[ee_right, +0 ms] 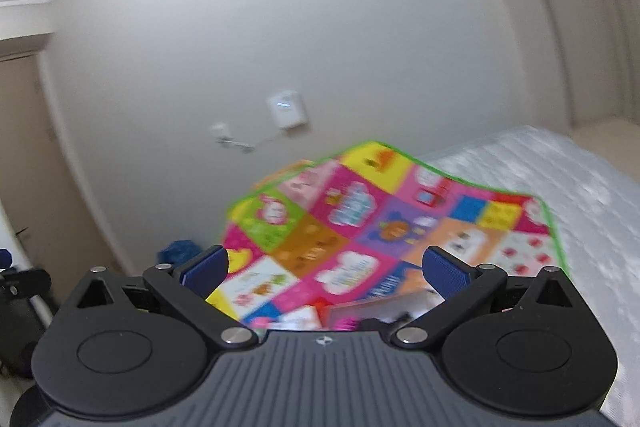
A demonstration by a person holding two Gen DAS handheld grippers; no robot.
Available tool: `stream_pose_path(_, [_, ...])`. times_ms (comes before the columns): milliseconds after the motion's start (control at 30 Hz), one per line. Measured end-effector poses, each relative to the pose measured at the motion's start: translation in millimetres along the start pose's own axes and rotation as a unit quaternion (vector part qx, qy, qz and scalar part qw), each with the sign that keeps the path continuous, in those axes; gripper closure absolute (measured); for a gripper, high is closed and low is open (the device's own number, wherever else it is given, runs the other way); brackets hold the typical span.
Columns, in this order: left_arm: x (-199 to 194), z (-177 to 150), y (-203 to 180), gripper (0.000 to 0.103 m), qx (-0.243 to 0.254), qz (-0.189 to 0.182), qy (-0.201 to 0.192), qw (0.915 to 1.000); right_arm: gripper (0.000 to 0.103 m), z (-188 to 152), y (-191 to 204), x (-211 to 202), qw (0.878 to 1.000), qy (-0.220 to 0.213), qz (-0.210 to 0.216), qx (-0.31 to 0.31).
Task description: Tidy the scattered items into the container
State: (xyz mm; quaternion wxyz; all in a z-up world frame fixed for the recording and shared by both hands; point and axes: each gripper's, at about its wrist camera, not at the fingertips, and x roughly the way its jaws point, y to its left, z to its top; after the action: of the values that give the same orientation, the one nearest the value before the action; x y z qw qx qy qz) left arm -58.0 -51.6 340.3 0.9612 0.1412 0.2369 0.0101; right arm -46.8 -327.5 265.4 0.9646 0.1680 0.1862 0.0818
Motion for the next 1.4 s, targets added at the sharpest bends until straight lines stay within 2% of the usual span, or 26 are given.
stream_pose_path(67, [26, -8, -18, 0.0, -0.007, -0.021, 0.023, 0.9995, 0.0, -6, -21, 14, 0.999, 0.006, -0.038, -0.011])
stream_pose_path(100, [39, -15, -23, 0.0, -0.016, -0.044, 0.035, 0.9983, 0.0, -9, -26, 22, 0.998, 0.004, -0.058, -0.022])
stream_pose_path(167, [65, -29, -25, 0.0, -0.025, -0.073, 0.049, 0.9958, 0.0, -14, -30, 38, 0.994, -0.015, -0.104, -0.043])
stream_pose_path(300, [142, -60, -2, 0.0, -0.058, -0.101, 0.086, 0.9895, 0.0, -21, -12, 75, 0.99, -0.051, -0.128, -0.028])
stream_pose_path(333, [162, -65, 7, 0.0, -0.06, -0.102, 0.092, 0.9887, 0.0, -22, -1, 85, 0.989, -0.056, -0.126, -0.044])
stream_pose_path(400, [196, -75, 31, 0.0, -0.064, -0.091, 0.078, 0.9908, 0.0, -22, 27, 111, 0.983, -0.067, -0.137, -0.099])
stream_pose_path(467, [224, -88, 62, 0.0, -0.079, -0.07, 0.061, 0.9926, 0.0, -21, 64, 139, 0.968, -0.102, -0.169, -0.157])
stream_pose_path(533, [243, -100, 97, 0.0, -0.116, -0.057, 0.049, 0.9904, 0.0, -21, 99, 162, 0.958, -0.123, -0.18, -0.185])
stream_pose_path(567, [251, -105, 111, 0.0, -0.131, -0.051, 0.042, 0.9891, 0.0, -18, 117, 177, 0.958, -0.117, -0.182, -0.188])
stream_pose_path(633, [264, -119, 140, 0.0, -0.162, -0.051, 0.022, 0.9853, 0.0, -11, 142, 209, 0.968, -0.076, -0.164, -0.175])
stream_pose_path(733, [278, -144, 165, 0.0, -0.16, -0.076, -0.004, 0.9842, 0.0, -3, 166, 247, 0.983, -0.025, -0.118, -0.141])
stream_pose_path(800, [292, -161, 170, 0.0, -0.154, -0.1, 0.004, 0.983, 0.0, -3, 184, 256, 0.985, -0.007, -0.09, -0.146])
stream_pose_path(867, [309, -175, 170, 0.0, -0.168, -0.116, 0.022, 0.9786, 0.0, -1, 199, 263, 0.982, 0.011, -0.064, -0.177])
stream_pose_path(933, [324, -185, 170, 0.0, -0.203, -0.132, 0.033, 0.9697, 0.0, -4, 211, 268, 0.977, 0.016, -0.058, -0.203])
stream_pose_path(1033, [351, -199, 168, 0.0, -0.269, -0.17, 0.044, 0.947, 0.0, -22, 223, 281, 0.97, 0.023, -0.082, -0.229])
stream_pose_path(1067, [361, -201, 164, 0.0, -0.275, -0.182, 0.05, 0.9427, 0.0, -30, 226, 286, 0.967, 0.031, -0.092, -0.235])
stream_pose_path(1100, [371, -201, 160, 0.0, -0.267, -0.19, 0.055, 0.9431, 0.0, -36, 227, 289, 0.964, 0.038, -0.103, -0.241])
stream_pose_path(1200, [393, -197, 143, 0.0, -0.223, -0.192, 0.073, 0.9531, 0.0, -45, 226, 290, 0.953, 0.091, -0.136, -0.256])
stream_pose_path(1267, [402, -198, 138, 0.0, -0.223, -0.189, 0.087, 0.9524, 0.0, -45, 220, 272, 0.953, 0.127, -0.148, -0.233])
stream_pose_path(1333, [413, -198, 137, 0.0, -0.232, -0.172, 0.125, 0.9492, 0.0, -51, 207, 257, 0.955, 0.17, -0.137, -0.2])
stream_pose_path(1400, [424, -200, 137, 0.0, -0.232, -0.158, 0.163, 0.9459, 0.0, -64, 194, 249, 0.951, 0.2, -0.129, -0.196])
